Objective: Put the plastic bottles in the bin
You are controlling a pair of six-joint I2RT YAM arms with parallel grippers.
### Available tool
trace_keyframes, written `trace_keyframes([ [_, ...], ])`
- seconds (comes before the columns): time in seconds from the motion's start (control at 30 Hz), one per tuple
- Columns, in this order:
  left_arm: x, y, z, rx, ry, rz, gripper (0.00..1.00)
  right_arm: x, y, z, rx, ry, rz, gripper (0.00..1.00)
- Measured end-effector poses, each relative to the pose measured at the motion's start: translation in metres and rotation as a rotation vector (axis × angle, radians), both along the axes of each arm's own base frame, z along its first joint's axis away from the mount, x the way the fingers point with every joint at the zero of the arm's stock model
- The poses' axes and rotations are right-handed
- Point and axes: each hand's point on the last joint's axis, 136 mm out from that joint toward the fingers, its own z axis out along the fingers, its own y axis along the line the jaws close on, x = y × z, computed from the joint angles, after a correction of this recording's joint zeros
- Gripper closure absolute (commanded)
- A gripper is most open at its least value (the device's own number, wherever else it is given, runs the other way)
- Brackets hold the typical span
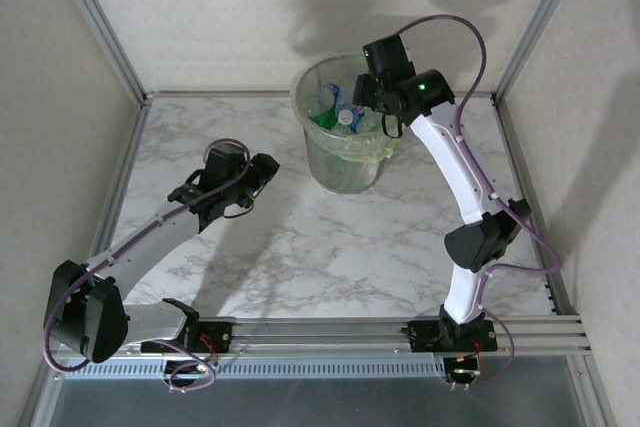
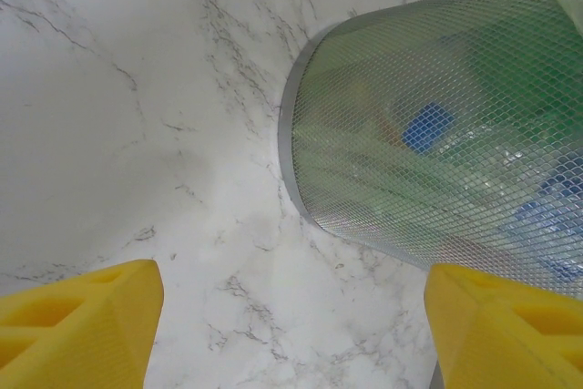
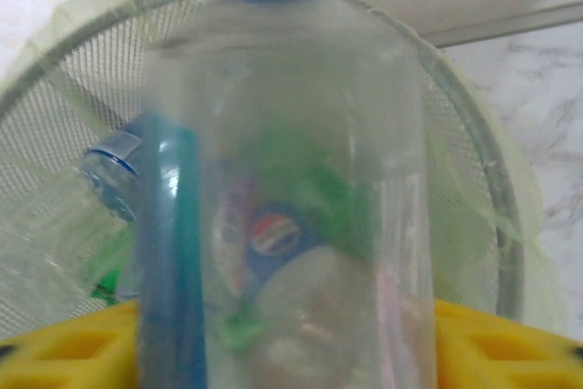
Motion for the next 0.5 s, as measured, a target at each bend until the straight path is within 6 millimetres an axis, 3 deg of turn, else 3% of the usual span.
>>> trace_keyframes([
  [0.1,0.001,0.0,-0.006,0.006,0.014,0.0,0.25,0.003,-0.002,-0.006,-0.002,0.016,-0.011,0.19],
  [0.3,0.002,-0.001,-0.011,0.011,0.031,-0.002,0.25,0.001,-0.004,-0.001,0.004,0.008,-0.016,0.18],
  [0.5,0.009,-0.004,0.002,0.0,0.003,-0.002,0.25,-0.014,-0.013,0.033,0.05,-0.07,-0.015,0.17],
])
